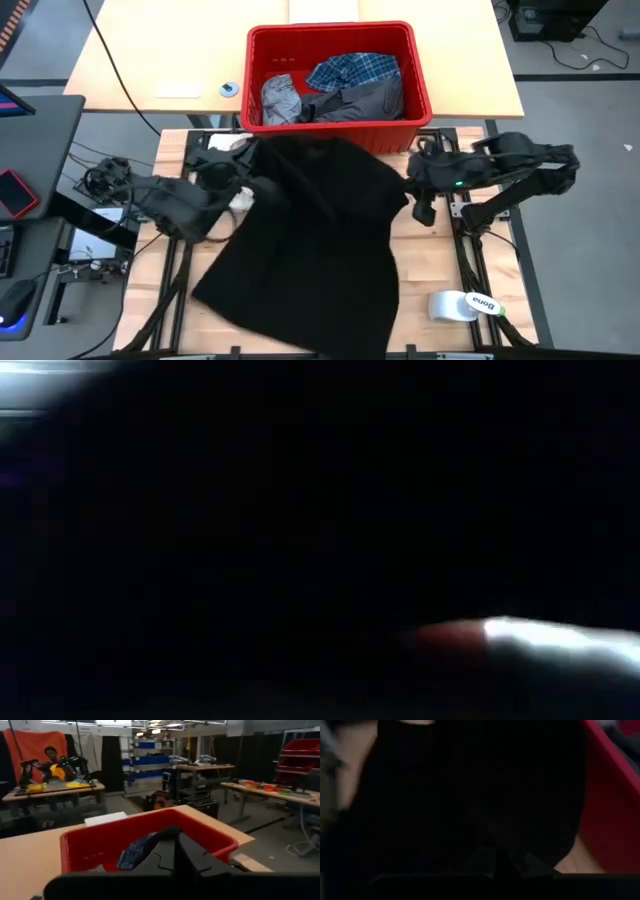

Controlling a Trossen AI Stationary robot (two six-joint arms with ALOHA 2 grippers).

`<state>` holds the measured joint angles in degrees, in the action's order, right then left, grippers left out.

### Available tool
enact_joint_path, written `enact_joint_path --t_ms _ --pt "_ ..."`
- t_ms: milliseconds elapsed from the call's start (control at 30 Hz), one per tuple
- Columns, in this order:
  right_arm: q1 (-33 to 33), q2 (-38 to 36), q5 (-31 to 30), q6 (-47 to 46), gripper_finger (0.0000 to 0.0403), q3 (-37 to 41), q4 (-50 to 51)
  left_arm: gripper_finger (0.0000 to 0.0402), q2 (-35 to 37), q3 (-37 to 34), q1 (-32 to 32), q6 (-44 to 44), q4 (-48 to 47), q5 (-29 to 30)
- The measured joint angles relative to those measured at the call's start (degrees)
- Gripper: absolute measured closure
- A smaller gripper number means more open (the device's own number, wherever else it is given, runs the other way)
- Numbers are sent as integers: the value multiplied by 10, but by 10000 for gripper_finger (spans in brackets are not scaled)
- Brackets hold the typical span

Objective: Fold Laundry from Bin
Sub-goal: Fold the black shirt

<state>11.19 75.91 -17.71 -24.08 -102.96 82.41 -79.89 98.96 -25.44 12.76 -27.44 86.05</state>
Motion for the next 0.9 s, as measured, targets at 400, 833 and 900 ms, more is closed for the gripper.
enact_joint_path --t_ms 400,833,900 --pt "-61 90 -2 40 383 0 28 393 -46 0 180 401 -446 -322" --pt "-150 150 26 124 345 0 66 390 -184 0 292 161 -319 -485" --pt "-160 141 32 128 317 0 66 382 -185 0 303 160 -312 -517"
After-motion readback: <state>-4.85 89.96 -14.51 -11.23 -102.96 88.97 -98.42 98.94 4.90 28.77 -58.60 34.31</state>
